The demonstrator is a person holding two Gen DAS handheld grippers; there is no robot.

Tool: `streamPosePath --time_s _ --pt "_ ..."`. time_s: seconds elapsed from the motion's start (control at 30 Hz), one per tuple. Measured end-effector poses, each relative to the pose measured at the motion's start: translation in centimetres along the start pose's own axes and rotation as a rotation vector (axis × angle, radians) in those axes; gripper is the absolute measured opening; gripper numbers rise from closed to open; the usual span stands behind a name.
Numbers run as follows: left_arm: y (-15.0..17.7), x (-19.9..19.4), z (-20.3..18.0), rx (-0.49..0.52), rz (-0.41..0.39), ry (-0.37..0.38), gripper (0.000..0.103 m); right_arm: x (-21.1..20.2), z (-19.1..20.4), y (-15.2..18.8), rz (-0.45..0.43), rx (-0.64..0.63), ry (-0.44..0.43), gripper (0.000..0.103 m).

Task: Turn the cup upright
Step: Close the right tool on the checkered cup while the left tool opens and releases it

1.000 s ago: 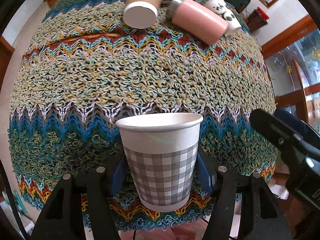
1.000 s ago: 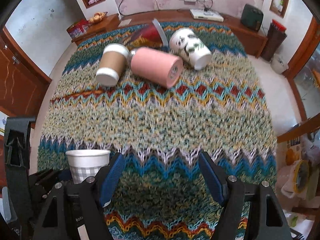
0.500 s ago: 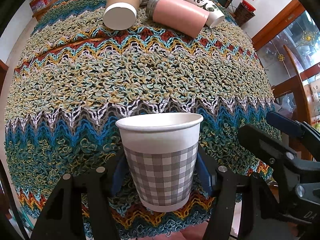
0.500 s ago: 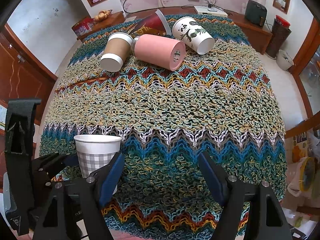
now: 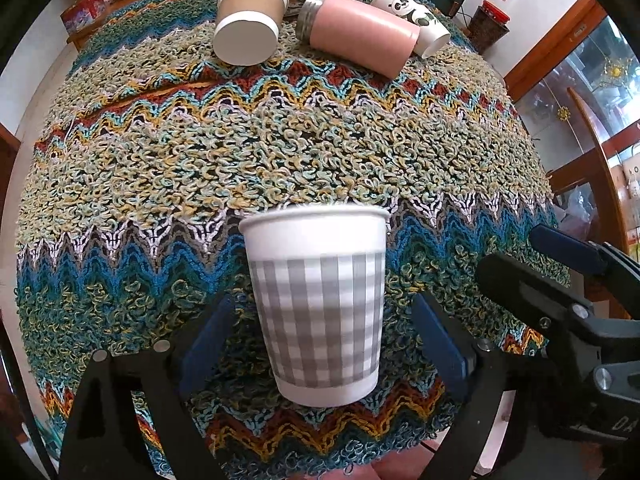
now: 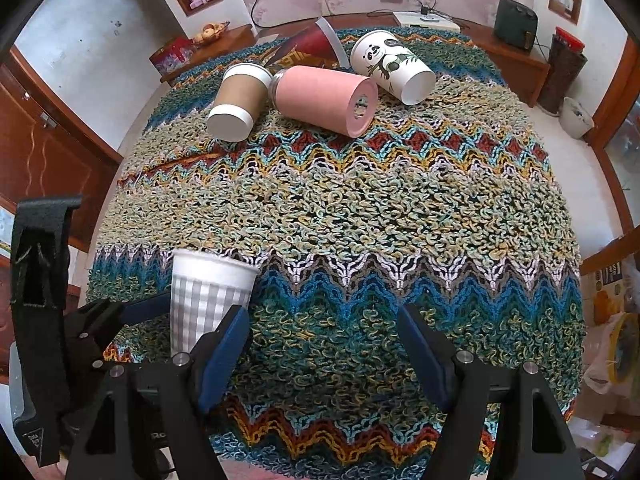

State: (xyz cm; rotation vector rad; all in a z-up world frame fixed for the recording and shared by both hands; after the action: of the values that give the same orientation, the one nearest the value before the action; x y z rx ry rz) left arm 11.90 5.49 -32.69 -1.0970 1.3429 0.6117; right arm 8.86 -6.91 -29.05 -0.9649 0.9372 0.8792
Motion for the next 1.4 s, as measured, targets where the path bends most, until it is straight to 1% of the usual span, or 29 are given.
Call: streamPosePath --time_s 0.13,0.23,0.33,0.57,0.7,0.83,1.0,1.2,1.27,1.4 --pt "0.5 -0.3 0.5 -0.001 0.000 -0.020 0.092 0.2 0.2 0.1 0.017 0.009 -0.024 0.077" --pt "0.8 -0.6 0.8 -0.002 -0.011 -0.017 0.093 0.2 0.5 0.2 0.023 0.004 -0.044 0.077" --pt "1.2 -1.2 1.1 0.004 -0.023 -0.014 0.095 0.4 0.9 0.4 0.041 0.011 -0.075 0.077" --pt "3.4 -3.5 2.4 0.020 -0.044 -0.050 0.096 1.4 2.7 0.8 0.081 0.011 -0.129 0.077" --pt "4.9 -4.8 3.4 0.003 -0.049 -0.065 0.096 2.2 4.2 1.2 0.126 0.027 -0.186 0.077" --pt "6.0 -5.8 4.5 -0.019 -0.044 -0.077 0.096 3.0 5.4 1.1 0.153 0.043 -0.207 0.077" --pt "6.8 -6.4 5.6 -0.024 -0.035 -0.075 0.096 4.4 6.2 0.9 0.190 0.038 -0.188 0.077" --pt "7.2 -6.3 6.7 -0.010 -0.018 -0.047 0.096 6.7 7.1 0.7 0.232 0.019 -0.125 0.077" --pt "7.3 -6.4 7.0 -0.001 -0.015 -0.039 0.096 7.3 7.4 0.6 0.251 0.016 -0.118 0.077" --pt "7.2 -6.3 7.7 0.007 -0.013 -0.024 0.096 8.2 8.5 0.8 0.284 -0.025 -0.093 0.077"
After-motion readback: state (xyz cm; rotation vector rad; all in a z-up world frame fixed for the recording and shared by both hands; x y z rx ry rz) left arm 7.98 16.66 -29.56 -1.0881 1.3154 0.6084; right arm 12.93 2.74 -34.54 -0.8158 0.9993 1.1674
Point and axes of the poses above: each gripper's, at about its wrist camera, not at the fingertips, and x roughly the way its jaws point, z to its left, y to its underside, the point moved 7 cm from there along x, roughly the way its jaws point, and after that the axes turned 15 degrees about x, right-handed, at the moved point
